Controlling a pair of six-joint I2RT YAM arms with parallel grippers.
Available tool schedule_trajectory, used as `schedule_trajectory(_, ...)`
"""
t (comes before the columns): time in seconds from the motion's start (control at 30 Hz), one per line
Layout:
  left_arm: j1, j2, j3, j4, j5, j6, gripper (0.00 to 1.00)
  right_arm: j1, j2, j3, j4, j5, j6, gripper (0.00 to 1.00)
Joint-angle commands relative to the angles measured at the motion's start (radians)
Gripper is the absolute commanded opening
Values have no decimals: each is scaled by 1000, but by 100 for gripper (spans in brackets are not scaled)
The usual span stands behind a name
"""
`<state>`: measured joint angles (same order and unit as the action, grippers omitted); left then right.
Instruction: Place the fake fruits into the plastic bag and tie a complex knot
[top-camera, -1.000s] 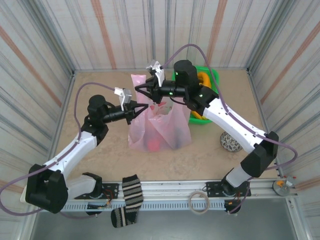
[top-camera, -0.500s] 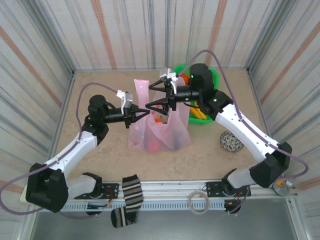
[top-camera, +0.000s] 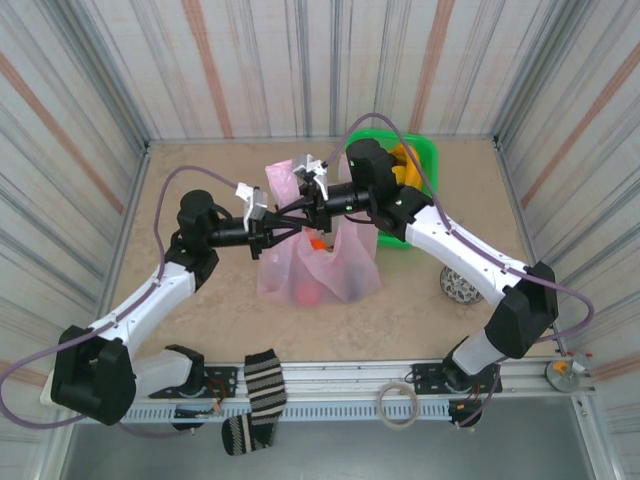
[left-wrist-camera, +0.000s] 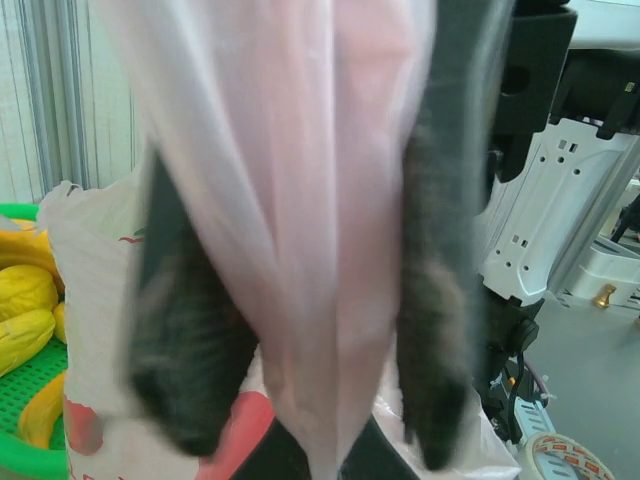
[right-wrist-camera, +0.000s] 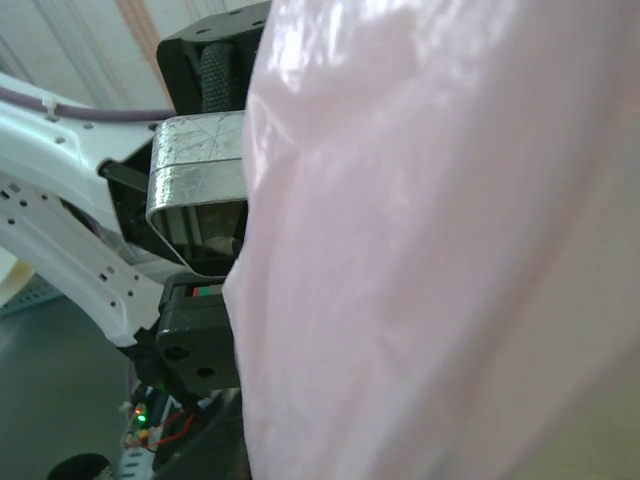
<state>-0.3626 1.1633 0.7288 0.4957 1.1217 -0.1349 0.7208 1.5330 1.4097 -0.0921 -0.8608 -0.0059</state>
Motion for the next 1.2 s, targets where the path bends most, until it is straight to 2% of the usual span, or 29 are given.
schedule_trajectory(0.0,-9,-4,28,29,31,21,0,5,-17,34,14,19,9,17)
schedule_trajectory(0.17,-11,1,21,27,29,22,0,-10,-38,65,36,45,6,11)
schedule_trajectory(0.43,-12,8,17,26,28,20,0,-23,-33,124,76,44,4,16)
schedule_trajectory(0.9,-13,17,17,23,26,22,0,-52,-26,246,62,36,-22,11)
schedule_trajectory(1.0,-12,16,17,21,18,25,0,-65,-54,253,20,58,-30,19)
schedule_trajectory(1.17,-12,9,15,15,7,32,0,-136,-197,169,-52,196,-40,55)
